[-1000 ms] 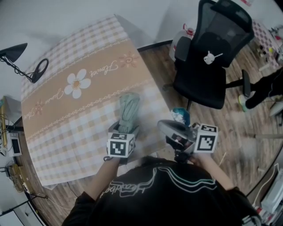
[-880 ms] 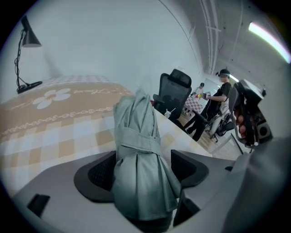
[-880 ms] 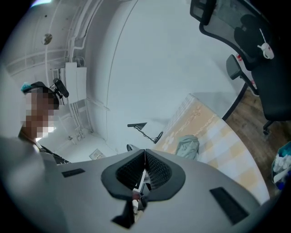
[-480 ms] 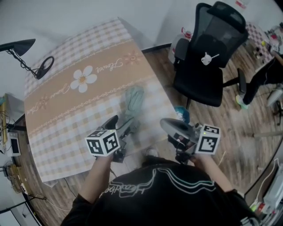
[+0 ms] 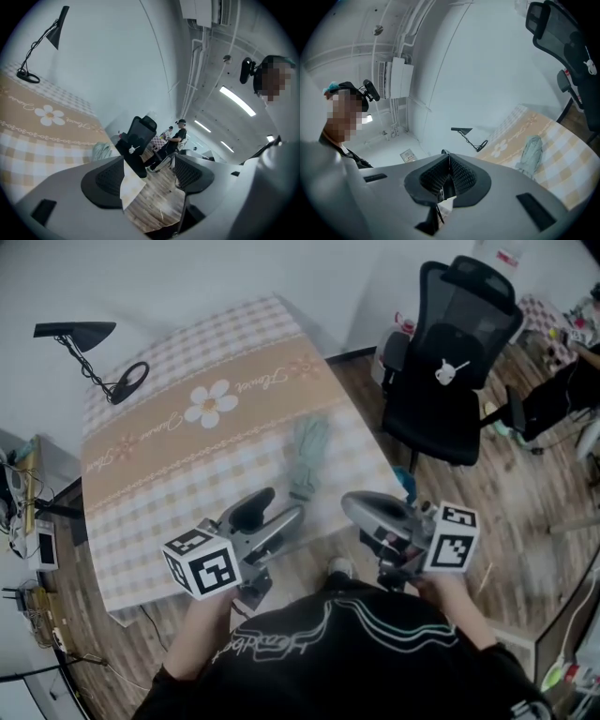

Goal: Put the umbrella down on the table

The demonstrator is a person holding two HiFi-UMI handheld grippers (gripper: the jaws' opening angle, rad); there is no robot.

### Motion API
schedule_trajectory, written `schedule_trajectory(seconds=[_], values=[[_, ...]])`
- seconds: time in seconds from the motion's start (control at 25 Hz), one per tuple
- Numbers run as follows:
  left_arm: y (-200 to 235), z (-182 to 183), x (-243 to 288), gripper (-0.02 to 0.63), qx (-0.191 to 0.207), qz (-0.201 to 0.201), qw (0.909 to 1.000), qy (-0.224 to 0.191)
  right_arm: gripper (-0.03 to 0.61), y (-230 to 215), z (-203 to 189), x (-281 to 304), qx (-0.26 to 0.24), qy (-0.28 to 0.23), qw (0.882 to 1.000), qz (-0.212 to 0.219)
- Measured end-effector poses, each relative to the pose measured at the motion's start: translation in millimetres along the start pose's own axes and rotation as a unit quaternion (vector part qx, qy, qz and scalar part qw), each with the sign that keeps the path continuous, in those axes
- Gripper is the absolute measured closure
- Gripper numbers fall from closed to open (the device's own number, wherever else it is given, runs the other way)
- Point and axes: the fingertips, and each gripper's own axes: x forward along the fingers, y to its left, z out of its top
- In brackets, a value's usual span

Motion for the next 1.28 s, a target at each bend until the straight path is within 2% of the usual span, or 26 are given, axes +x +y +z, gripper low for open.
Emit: schedule_trajectory(seconds=[0.08, 0.16, 0.24, 0.4, 0.52, 0.76, 0.96, 1.28], values=[[-16, 1, -16, 0.299, 0.010, -0.012, 0.9999, -0.004, 0.566, 17, -5, 1, -0.009, -0.003, 1.000, 0.005], [-29, -2, -32, 0.393, 0.026, -0.020, 0.9995, -0.001, 0.566, 33, -11, 2, -0.018, -0.008, 1.000, 0.007], [-40, -5, -48, 0.443, 0.036, -0.028, 0.9990, -0.001, 0.566, 46, -21, 3, -0.028, -0.008, 1.000, 0.004], [-62, -8, -81, 0.549, 0.030, -0.047, 0.9981, -0.025, 0.566, 82, -40, 5, -0.063, 0.001, 0.998, 0.011], [-80, -8, -104, 0.613, 0.051, -0.049, 0.9967, -0.040, 0.566, 108, -55, 7, -0.081, 0.005, 0.996, 0.021], [-116, -18, -144, 0.617, 0.120, -0.066, 0.9892, -0.052, 0.566, 149, -86, 9, -0.111, 0.011, 0.993, 0.030], [-132, -36, -155, 0.617, 0.115, -0.076, 0.9882, -0.067, 0.566, 160, -103, -6, -0.105, -0.001, 0.994, 0.028], [-145, -53, -177, 0.617, 0.118, -0.068, 0.9876, -0.079, 0.566, 186, -121, -14, -0.096, -0.023, 0.995, 0.029]])
